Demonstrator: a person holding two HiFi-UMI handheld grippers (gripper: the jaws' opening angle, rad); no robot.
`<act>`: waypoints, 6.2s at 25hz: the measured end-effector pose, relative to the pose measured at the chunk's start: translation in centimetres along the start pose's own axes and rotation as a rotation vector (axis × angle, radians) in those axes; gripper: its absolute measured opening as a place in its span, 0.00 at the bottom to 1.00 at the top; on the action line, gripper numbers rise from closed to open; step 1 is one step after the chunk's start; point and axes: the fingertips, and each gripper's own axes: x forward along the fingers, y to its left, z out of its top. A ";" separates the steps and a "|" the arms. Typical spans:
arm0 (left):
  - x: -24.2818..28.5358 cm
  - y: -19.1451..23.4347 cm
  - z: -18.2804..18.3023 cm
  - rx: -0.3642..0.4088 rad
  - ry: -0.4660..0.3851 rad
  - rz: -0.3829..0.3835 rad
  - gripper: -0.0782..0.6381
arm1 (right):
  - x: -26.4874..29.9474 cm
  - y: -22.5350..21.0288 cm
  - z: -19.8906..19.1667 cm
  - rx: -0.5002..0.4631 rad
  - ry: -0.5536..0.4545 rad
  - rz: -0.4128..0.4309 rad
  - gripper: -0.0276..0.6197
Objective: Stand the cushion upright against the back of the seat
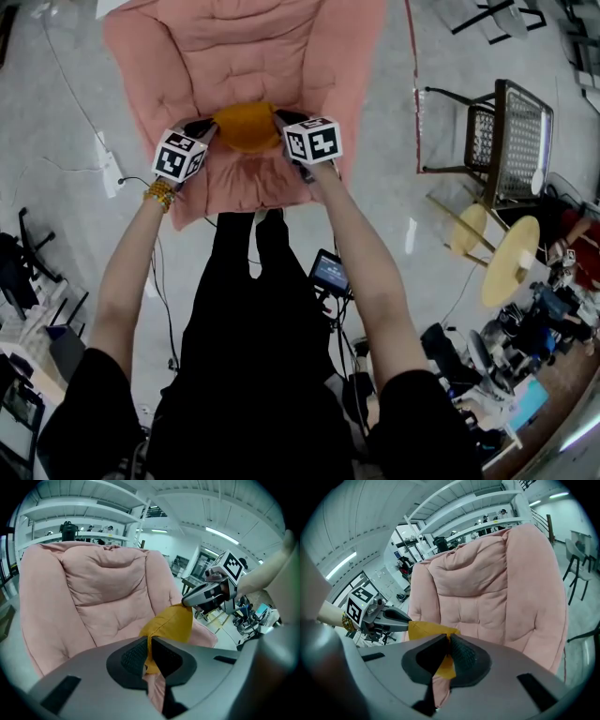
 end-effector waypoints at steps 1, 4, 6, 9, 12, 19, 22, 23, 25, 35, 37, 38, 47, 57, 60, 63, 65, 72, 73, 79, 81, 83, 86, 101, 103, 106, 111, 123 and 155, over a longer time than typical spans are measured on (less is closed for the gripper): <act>-0.1 0.3 0.3 0.001 -0.004 0.001 0.16 | 0.1 0.1 0.4 0.004 -0.007 0.002 0.10; -0.7 0.8 1.7 0.008 -0.023 0.004 0.16 | -0.4 0.2 2.1 0.000 -0.036 -0.003 0.10; -0.8 1.0 2.9 0.015 -0.033 0.007 0.16 | -1.0 -0.3 3.3 0.001 -0.056 -0.013 0.10; -1.0 1.4 4.8 0.026 -0.051 0.013 0.16 | -1.4 -0.9 4.9 -0.001 -0.079 -0.022 0.10; -1.4 1.6 6.1 0.033 -0.061 0.019 0.16 | -1.9 -0.9 6.1 0.002 -0.097 -0.027 0.10; -0.5 3.0 6.3 0.027 -0.043 0.023 0.16 | -0.7 -1.4 6.5 -0.007 -0.085 -0.027 0.10; -1.1 3.4 6.7 0.031 -0.059 0.027 0.16 | -0.6 -1.0 7.2 -0.003 -0.101 -0.021 0.10; -1.2 3.6 6.9 0.031 -0.061 0.026 0.16 | -0.7 -0.9 7.5 -0.004 -0.104 -0.019 0.10; -1.2 3.7 7.3 0.034 -0.055 0.029 0.16 | -0.7 -1.2 7.8 -0.006 -0.101 -0.017 0.10; 0.5 5.3 7.6 0.011 -0.047 0.034 0.16 | 1.2 -2.3 8.5 0.003 -0.073 -0.004 0.10; 1.2 5.8 8.0 0.008 -0.042 0.038 0.16 | 1.3 -3.2 9.2 -0.001 -0.075 -0.022 0.10; 1.6 6.0 8.1 0.004 -0.039 0.039 0.16 | 1.6 -3.5 9.4 0.003 -0.076 -0.026 0.10; 4.4 9.7 8.8 -0.051 -0.036 0.093 0.16 | 5.1 -5.6 11.3 0.074 -0.118 -0.045 0.10; 8.3 14.1 10.1 -0.169 -0.068 0.130 0.16 | 9.3 -9.0 13.4 0.143 -0.158 -0.113 0.10; 8.9 15.1 10.0 -0.181 -0.078 0.137 0.16 | 10.3 -9.3 13.6 0.151 -0.163 -0.135 0.10; 9.1 15.8 9.7 -0.200 -0.088 0.148 0.16 | 10.9 -9.3 13.8 0.156 -0.172 -0.143 0.10; 9.1 16.2 9.7 -0.215 -0.097 0.150 0.16 | 11.1 -9.2 14.1 0.149 -0.187 -0.142 0.10; 7.2 16.5 9.2 -0.221 -0.140 0.169 0.18 | 9.8 -9.4 14.5 0.108 -0.236 -0.160 0.20; 7.0 16.3 8.9 -0.224 -0.136 0.172 0.18 | 9.3 -9.6 14.4 0.112 -0.242 -0.164 0.23; 5.1 13.8 7.0 -0.226 -0.136 0.185 0.18 | 5.6 -8.9 13.7 0.118 -0.290 -0.152 0.23; 3.6 12.2 6.7 -0.201 -0.159 0.196 0.18 | 3.8 -7.5 13.1 0.067 -0.303 -0.146 0.23; 2.1 9.8 6.6 -0.182 -0.189 0.191 0.18 | 1.7 -5.9 12.1 -0.003 -0.316 -0.146 0.23; -0.8 6.1 6.1 -0.178 -0.240 0.184 0.18 | -1.5 -3.1 10.2 -0.063 -0.345 -0.136 0.22; -12.2 -14.2 2.3 -0.125 -0.387 0.175 0.15 | -15.9 11.0 -2.8 -0.305 -0.372 -0.042 0.08; -13.7 -17.2 1.6 -0.089 -0.395 0.185 0.15 | -18.2 11.9 -4.4 -0.309 -0.404 -0.046 0.08; -16.2 -21.3 0.4 -0.057 -0.424 0.208 0.15 | -21.3 13.6 -6.6 -0.323 -0.459 -0.050 0.08; -20.1 -26.8 -2.0 -0.029 -0.481 0.234 0.15 | -25.7 18.1 -9.9 -0.351 -0.500 -0.020 0.08; -29.2 -32.3 -6.6 0.002 -0.603 0.244 0.15 | -30.9 27.0 -16.0 -0.377 -0.525 -0.047 0.07; -38.6 -56.5 -18.5 0.123 -0.738 0.393 0.15 | -46.2 38.3 -35.6 -0.427 -0.659 0.014 0.07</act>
